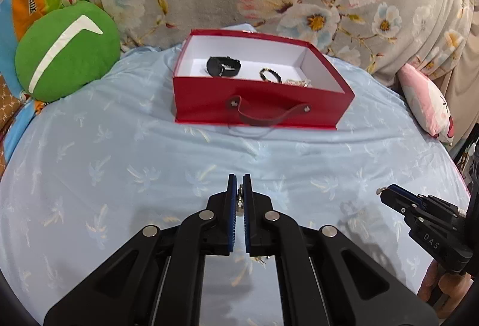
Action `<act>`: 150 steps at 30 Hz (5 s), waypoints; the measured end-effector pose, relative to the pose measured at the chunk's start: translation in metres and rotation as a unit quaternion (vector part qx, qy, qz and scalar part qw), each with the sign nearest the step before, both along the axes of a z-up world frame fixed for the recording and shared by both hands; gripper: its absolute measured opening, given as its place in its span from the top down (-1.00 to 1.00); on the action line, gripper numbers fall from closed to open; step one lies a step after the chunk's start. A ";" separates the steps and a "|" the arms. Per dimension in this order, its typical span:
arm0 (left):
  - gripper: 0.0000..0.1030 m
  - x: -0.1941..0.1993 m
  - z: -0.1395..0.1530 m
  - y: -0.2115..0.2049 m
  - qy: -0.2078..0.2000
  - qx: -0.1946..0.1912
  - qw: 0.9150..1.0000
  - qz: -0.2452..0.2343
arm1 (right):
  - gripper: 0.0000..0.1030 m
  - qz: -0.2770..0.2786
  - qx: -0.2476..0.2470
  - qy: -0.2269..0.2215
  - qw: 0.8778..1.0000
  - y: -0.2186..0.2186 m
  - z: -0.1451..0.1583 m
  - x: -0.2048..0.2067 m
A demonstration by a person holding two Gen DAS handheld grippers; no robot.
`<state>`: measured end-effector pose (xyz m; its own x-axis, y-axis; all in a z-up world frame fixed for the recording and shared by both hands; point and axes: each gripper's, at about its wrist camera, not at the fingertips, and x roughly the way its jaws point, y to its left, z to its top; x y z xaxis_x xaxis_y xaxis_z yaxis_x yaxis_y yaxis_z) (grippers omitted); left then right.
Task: Organize jewelry
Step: 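Carry both gold earrings with both tools into the red box, then open both tools to release the earrings in the box, then move the right tool to the last gold hoop earring on the bedspread, then close the right tool on the gold hoop earring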
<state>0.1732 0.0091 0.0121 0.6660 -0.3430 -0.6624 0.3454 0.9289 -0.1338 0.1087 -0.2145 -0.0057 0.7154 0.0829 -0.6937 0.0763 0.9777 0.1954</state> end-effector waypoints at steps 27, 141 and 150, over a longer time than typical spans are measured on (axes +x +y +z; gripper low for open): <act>0.94 0.128 0.071 -0.044 -0.064 0.016 0.998 0.007 | 0.73 0.037 -0.052 -0.070 0.996 -0.014 0.090 0.145; -0.30 -0.036 -0.083 -0.020 0.090 0.117 0.988 0.052 | 0.62 0.082 -0.065 0.059 0.993 0.071 -0.060 -0.064; -0.30 -0.020 -0.090 -0.049 0.100 0.114 0.987 0.047 | 0.62 0.058 -0.053 0.050 0.996 0.052 -0.051 -0.068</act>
